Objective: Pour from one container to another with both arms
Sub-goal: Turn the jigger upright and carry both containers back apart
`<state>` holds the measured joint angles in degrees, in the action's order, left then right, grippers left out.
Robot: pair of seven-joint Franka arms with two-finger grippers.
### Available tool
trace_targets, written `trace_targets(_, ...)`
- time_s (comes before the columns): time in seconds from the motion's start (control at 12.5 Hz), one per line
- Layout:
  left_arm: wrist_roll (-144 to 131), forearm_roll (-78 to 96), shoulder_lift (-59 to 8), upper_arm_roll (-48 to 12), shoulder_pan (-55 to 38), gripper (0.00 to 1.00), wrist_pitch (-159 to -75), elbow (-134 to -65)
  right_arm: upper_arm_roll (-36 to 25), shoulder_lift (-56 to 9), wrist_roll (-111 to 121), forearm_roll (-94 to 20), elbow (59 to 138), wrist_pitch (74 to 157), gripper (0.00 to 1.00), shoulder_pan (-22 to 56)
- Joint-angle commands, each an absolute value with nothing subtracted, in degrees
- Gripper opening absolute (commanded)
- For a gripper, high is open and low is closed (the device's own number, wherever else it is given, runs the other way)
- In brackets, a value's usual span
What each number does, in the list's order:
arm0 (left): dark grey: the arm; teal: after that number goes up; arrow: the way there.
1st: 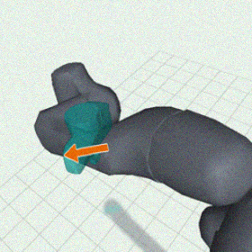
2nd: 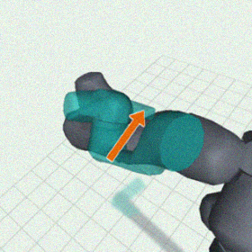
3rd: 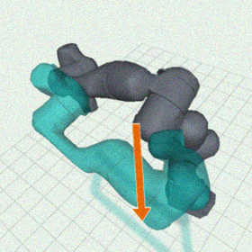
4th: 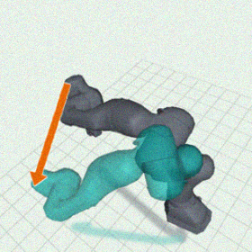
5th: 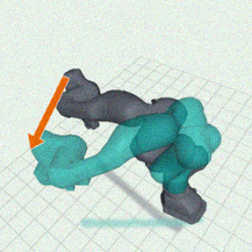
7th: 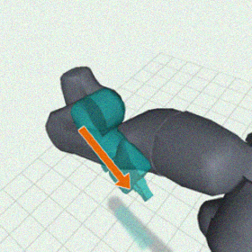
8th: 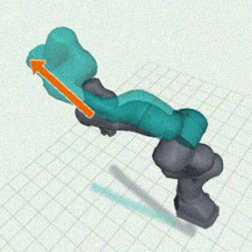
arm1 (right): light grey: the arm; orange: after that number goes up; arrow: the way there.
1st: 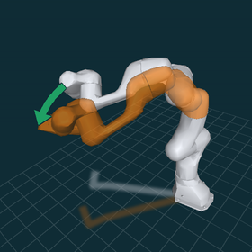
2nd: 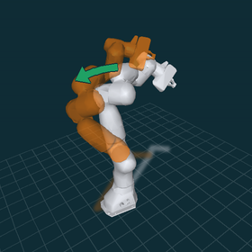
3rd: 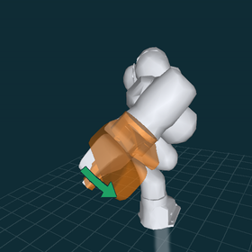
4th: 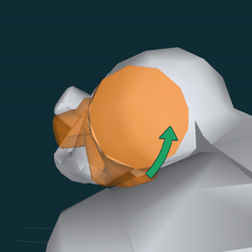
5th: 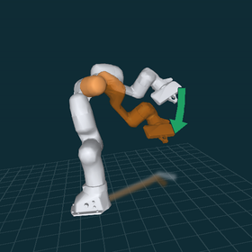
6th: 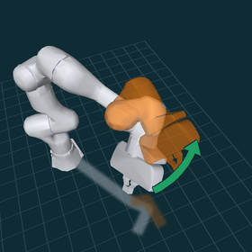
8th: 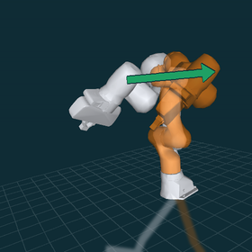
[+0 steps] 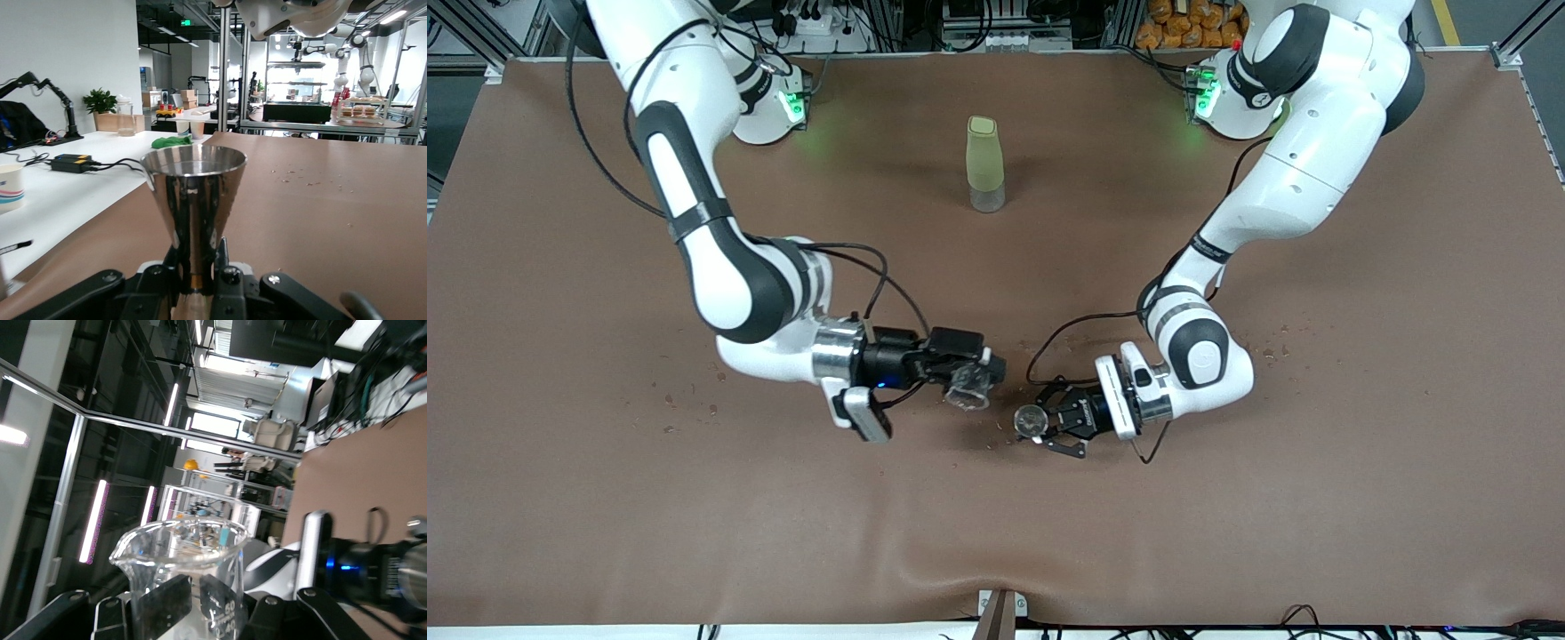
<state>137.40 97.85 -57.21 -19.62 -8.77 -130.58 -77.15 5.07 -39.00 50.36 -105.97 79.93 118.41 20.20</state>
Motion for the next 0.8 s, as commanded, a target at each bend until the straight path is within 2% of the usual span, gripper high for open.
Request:
trace_targets(0.0, 137.03, 95.63, -57.57, -19.69, -6.78, 0.0, -130.08, -77.78, 5.71, -38.32, 53.25, -98.47, 80.42, 118.04, 0.0, 16.01)
trace_targets(0.32, 137.72, 95.19, -57.92, -18.46, -2.65, 0.0, -129.38, -80.24, 5.71, -38.58, 60.01, -89.41, 81.21, 111.29, 0.0, 7.84)
trace_targets(0.64, 138.6, 90.63, -57.83, -17.67, 3.15, 0.0, -124.55, -81.56, 5.71, -39.63, 68.53, -77.64, 82.27, 103.99, 0.0, -1.55)
trace_targets(0.72, 137.91, 89.05, -57.31, -17.67, 5.51, 0.0, -120.89, -83.65, 5.71, -40.33, 71.95, -74.48, 82.27, 101.89, 0.0, -4.11)
